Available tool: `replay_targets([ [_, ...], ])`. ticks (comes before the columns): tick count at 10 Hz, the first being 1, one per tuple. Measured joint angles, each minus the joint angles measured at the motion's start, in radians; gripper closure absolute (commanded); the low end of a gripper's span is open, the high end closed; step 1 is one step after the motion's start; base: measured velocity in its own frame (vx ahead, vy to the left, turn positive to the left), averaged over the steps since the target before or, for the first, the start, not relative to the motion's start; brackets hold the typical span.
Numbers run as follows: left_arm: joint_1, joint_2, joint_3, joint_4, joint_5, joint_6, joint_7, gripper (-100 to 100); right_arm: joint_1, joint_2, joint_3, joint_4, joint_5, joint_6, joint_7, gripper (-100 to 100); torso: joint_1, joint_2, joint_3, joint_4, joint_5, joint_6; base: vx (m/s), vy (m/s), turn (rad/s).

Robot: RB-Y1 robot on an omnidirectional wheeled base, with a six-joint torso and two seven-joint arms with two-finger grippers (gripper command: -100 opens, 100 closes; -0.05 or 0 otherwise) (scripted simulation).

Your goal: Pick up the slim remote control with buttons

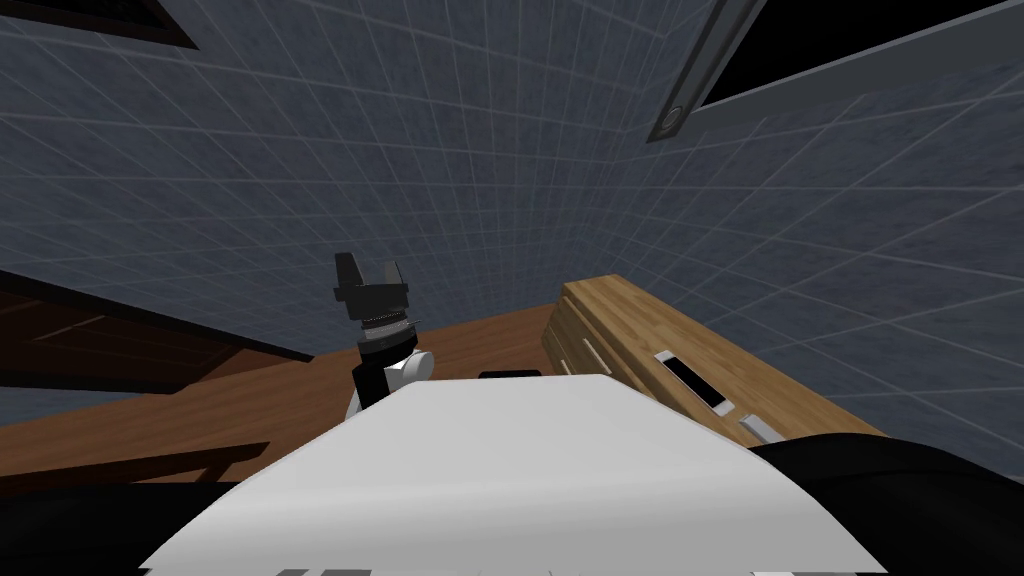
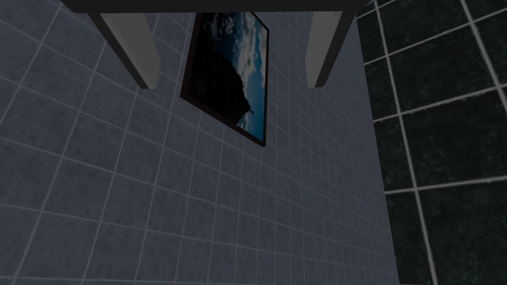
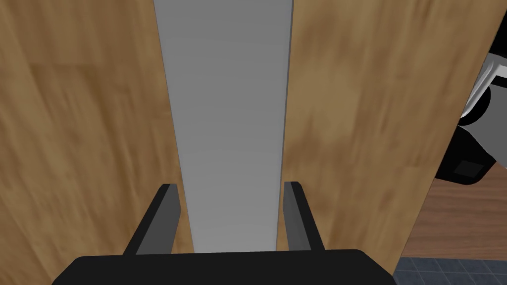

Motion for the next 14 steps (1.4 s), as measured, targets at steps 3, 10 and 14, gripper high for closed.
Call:
replay_targets([
  [3, 0.000, 0.000, 0.000, 0.000, 0.000, 0.000, 0.000, 0, 0.021, -0.034, 0.022, -0.035, -0.055, 0.027, 0.022, 100, 0.001, 0.000, 0.000, 0.000, 0.000, 0.000, 0.010, -0.010, -0.013],
  [10, 0.000, 0.000, 0.000, 0.000, 0.000, 0.000, 0.000, 0, 0.127, -0.123, 0.045, -0.190, -0.185, 0.115, 0.040, 100, 0.001, 0.000, 0.000, 0.000, 0.001, 0.001, 0.014, -0.016, -0.055],
  [14, 0.000, 0.000, 0.000, 0.000, 0.000, 0.000, 0.000, 0, 0.200, -0.197, 0.072, -0.300, -0.286, 0.176, 0.059, 100, 0.002, 0.000, 0.000, 0.000, 0.002, 0.002, 0.015, -0.019, -0.045],
])
